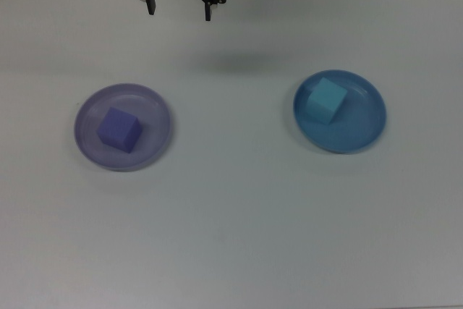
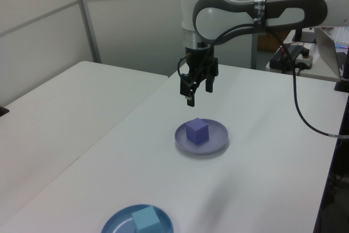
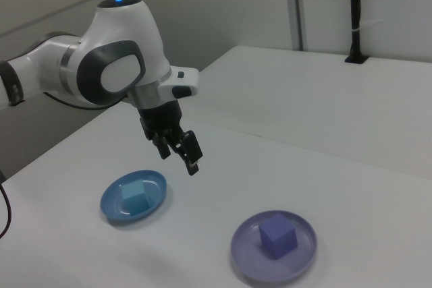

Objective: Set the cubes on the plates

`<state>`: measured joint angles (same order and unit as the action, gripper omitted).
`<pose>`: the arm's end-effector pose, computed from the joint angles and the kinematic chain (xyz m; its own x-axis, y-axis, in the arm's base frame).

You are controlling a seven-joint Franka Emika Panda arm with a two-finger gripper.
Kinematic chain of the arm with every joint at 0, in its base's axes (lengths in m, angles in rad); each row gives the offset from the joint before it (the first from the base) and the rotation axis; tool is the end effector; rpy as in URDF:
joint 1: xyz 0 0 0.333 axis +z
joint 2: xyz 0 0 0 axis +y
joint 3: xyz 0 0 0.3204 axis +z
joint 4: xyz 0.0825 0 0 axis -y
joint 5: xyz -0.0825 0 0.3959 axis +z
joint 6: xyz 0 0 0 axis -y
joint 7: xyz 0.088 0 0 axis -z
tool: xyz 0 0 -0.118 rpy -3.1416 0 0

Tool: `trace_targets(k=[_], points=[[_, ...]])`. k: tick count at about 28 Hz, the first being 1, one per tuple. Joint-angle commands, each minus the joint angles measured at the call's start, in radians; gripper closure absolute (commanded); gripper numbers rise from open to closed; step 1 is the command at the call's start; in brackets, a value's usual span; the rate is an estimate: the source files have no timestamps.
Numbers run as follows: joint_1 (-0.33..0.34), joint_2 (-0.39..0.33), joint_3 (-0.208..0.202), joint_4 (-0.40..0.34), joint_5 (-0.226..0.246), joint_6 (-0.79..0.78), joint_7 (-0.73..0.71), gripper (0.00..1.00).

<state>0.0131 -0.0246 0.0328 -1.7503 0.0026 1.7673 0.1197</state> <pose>0.5707 0.0266 0.5615 0.9964 -0.0743 0.0411 -0.0740 -0.9972 -0.0067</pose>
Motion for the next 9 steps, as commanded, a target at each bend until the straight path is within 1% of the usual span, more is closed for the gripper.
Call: trace_targets(k=[1,9], points=[[-0.005,0.005,-0.004,0.014,0.014,-0.008,-0.023,0.0],[-0.005,0.006,0.001,0.014,0.011,-0.008,-0.023,0.0]])
